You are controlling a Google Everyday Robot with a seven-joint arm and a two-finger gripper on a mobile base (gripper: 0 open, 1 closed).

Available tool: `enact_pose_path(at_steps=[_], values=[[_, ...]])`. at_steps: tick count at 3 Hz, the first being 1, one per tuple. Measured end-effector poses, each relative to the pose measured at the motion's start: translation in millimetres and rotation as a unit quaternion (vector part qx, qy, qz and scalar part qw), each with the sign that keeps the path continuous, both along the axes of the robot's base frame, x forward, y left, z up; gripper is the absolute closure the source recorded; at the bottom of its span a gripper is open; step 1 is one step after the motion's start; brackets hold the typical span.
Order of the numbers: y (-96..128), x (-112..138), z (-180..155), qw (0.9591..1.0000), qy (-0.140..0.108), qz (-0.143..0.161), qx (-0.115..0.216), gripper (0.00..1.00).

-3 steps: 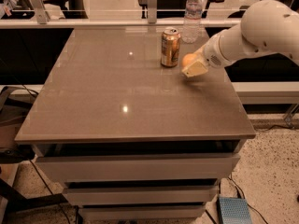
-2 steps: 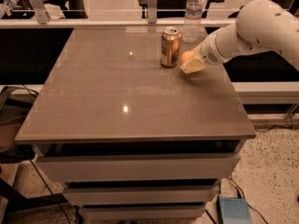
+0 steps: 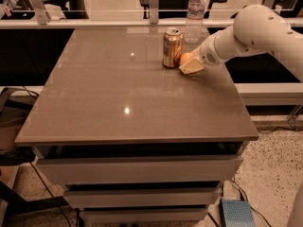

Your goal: Move orange near orange can

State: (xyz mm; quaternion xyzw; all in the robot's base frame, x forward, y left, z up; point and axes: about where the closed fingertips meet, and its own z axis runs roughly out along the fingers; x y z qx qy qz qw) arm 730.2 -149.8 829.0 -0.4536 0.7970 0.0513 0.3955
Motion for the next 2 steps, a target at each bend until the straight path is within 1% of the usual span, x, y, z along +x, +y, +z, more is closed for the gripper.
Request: enact_pose_path(at_steps=[2], values=[[0.0,0.3,2.4,1.0,0.0,0.0,0.0,0.36]])
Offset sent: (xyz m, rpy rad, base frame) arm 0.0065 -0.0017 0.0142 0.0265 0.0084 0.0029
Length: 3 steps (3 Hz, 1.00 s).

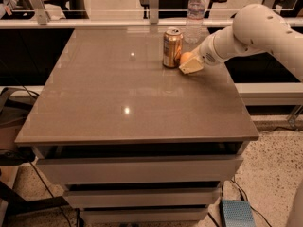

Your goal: Move orange near orange can

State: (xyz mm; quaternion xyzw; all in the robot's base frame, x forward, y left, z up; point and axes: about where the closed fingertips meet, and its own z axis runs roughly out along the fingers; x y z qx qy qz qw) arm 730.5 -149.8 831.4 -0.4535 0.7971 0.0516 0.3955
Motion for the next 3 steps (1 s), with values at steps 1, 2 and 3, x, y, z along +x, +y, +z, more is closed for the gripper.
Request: enact_pose_path(at_steps=[1,2,3], values=[[0,0,0,1.0,0.0,0.0,0.0,0.13],[5,-3,6,0.9999,0.007,0.009,0.008,0.0],[11,-9,10,0.9996,0.015,0.02,0.014,0.0]])
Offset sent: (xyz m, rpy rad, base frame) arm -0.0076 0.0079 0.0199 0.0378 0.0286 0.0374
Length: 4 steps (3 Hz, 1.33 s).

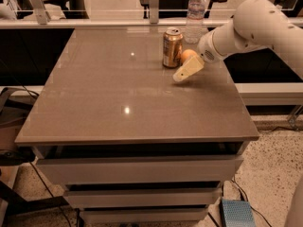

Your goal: Move orange near orange can

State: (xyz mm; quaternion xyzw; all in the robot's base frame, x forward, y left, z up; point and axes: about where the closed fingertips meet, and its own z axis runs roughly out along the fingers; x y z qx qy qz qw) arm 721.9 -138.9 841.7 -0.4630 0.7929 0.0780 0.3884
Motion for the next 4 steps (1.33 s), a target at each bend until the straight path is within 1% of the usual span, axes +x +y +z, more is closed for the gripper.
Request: enact_pose_path(at_steps=[1,2,3,4], values=[[3,-7,2,0.9999,0.007,0.008,0.007,0.0],[-3,-26,12,0.9993,0.004,0.02,0.032,0.0],[-54,-98,56,0.9962,-0.031,0.031,0.076,0.0],[-54,-98,56,0.9962,-0.031,0.031,0.076,0.0]])
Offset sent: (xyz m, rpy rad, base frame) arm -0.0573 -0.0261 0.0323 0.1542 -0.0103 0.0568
